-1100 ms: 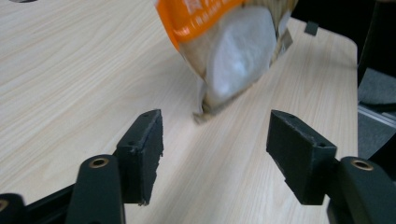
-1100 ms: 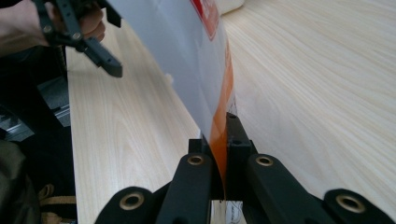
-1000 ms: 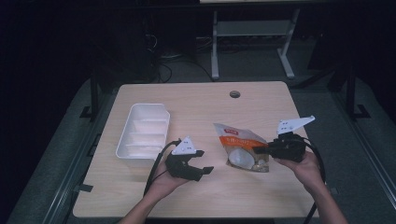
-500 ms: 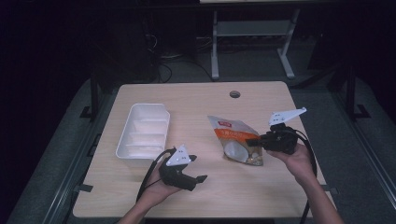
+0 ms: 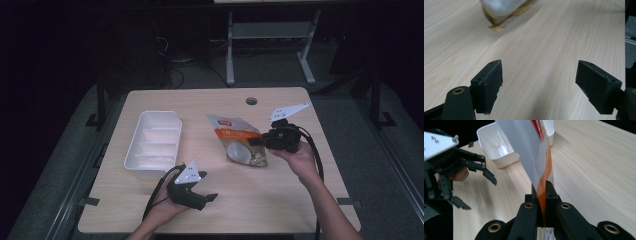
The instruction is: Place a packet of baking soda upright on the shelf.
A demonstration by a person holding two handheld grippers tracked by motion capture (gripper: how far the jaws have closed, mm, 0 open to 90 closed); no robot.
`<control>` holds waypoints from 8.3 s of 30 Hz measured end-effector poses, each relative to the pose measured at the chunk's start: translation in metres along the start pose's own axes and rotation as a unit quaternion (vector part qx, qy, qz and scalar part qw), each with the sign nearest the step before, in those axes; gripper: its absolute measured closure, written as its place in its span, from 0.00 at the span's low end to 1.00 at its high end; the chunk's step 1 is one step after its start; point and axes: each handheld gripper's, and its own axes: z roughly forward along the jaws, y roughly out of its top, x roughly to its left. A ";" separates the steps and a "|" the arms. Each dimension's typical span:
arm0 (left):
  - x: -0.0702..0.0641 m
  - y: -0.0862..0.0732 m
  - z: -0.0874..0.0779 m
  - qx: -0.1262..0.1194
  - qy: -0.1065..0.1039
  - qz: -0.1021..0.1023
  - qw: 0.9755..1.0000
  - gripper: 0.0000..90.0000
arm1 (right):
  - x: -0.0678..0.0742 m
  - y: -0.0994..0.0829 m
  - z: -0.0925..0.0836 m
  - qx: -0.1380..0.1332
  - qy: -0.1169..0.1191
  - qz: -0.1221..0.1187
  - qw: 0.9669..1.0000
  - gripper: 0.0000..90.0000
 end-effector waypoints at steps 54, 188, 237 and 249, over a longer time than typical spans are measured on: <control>0.010 -0.009 -0.007 -0.004 0.003 -0.010 1.000 0.23 | 0.008 0.103 0.085 -0.018 0.040 -0.038 0.998 1.00; 0.009 -0.013 -0.003 0.022 -0.008 0.010 1.000 0.23 | 0.017 0.110 0.263 0.077 0.041 -0.086 0.992 0.94; 0.006 -0.013 0.001 0.028 -0.012 0.015 0.999 0.23 | 0.000 0.095 0.239 0.052 0.069 -0.011 0.996 0.80; 0.007 -0.013 0.001 0.027 -0.011 0.012 0.999 0.23 | -0.007 0.089 0.211 0.030 0.091 0.008 0.995 0.64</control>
